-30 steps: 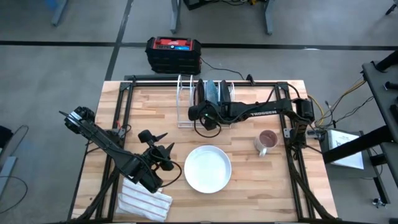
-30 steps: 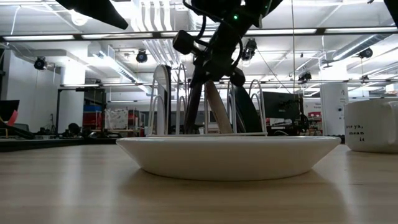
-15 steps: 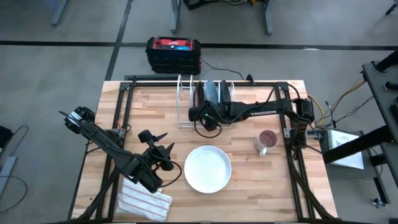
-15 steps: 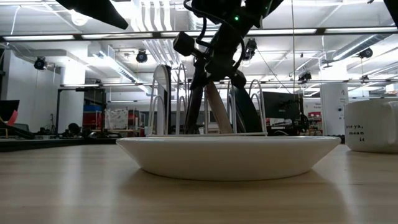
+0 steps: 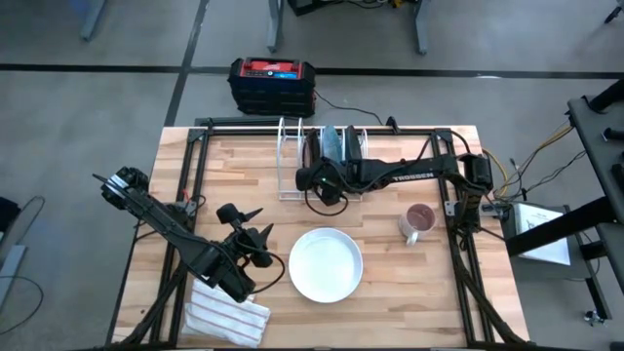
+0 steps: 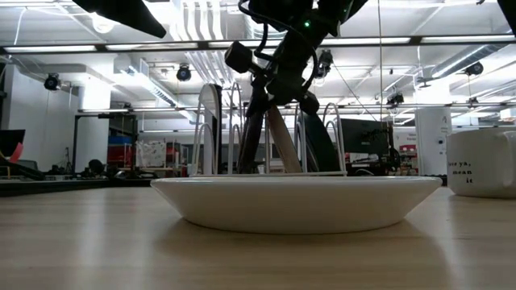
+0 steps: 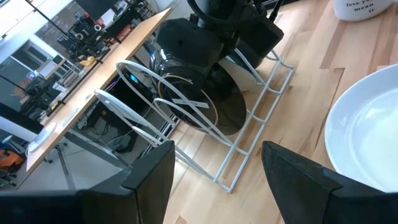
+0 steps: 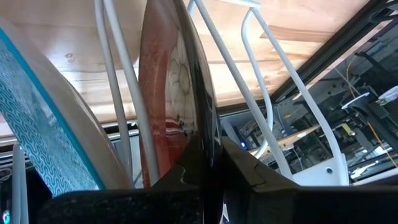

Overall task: Sort dishes
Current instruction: Put the red plate in the dish rack

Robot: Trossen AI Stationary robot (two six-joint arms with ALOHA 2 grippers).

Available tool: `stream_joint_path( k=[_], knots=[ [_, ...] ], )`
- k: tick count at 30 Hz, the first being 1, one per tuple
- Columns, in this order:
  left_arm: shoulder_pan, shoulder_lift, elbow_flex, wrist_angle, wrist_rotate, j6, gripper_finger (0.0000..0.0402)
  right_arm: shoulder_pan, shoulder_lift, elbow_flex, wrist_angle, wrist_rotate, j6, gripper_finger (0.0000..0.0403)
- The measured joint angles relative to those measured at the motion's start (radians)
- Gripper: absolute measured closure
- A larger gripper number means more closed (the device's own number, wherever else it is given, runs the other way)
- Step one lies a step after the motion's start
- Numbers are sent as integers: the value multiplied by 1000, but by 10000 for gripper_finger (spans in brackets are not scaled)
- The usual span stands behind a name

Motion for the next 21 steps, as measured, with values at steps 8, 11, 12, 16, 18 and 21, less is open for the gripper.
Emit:
stream_joint_path(
  k=[8,11,12,16,18,21],
  knots=[
    [0,0,0,0,0,0,171,-7,0,0,8,4,-1,351],
    [0,0,0,0,0,0,171,-8,0,0,15,0,0,344],
    [0,0,0,0,0,0,171,-8,0,0,18,0,0,342],
    [0,0,0,0,0,0,171,-8,0,0,38,1,0,340],
    [0,0,0,-1,0,0,171,-8,0,0,51,5,0,341],
    [0,0,0,-1,0,0,171,-9,0,0,68,6,0,347]
  ],
)
